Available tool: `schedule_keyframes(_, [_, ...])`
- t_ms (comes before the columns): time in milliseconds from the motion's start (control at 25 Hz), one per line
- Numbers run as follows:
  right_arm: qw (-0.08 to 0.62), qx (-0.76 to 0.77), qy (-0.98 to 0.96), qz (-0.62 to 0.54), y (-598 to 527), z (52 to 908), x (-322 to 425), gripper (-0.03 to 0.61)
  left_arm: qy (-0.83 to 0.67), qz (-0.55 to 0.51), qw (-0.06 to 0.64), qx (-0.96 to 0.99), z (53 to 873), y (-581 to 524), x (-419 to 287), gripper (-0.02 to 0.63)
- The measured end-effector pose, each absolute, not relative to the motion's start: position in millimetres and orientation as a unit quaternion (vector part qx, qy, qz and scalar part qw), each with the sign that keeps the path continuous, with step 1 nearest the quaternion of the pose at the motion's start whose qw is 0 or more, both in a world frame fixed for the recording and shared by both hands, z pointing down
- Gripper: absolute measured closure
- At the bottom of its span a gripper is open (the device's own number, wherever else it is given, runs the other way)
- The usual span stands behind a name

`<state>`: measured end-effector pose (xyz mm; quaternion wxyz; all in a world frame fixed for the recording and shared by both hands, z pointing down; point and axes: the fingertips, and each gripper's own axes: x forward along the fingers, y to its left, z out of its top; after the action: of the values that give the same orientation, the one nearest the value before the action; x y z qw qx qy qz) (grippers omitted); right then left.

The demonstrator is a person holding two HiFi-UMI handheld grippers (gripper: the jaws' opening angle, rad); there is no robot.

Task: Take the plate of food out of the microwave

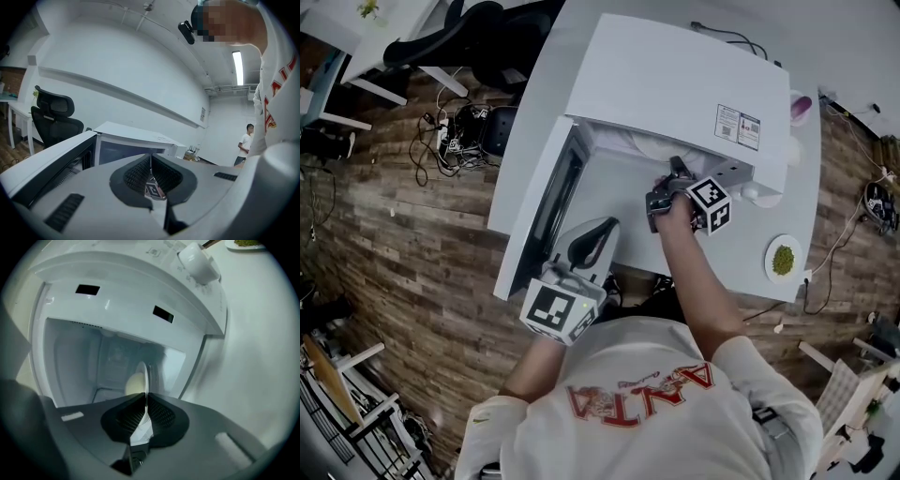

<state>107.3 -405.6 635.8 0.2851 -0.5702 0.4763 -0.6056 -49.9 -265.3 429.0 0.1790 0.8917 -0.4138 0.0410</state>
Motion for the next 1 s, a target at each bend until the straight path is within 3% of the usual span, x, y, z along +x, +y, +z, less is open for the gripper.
schedule_keyframes(1000, [0.337, -0.53, 0.483, -0.61, -402, 648, 100, 0.56, -0.427, 0.046, 0.187, 0.884, 434, -263, -57, 0.597])
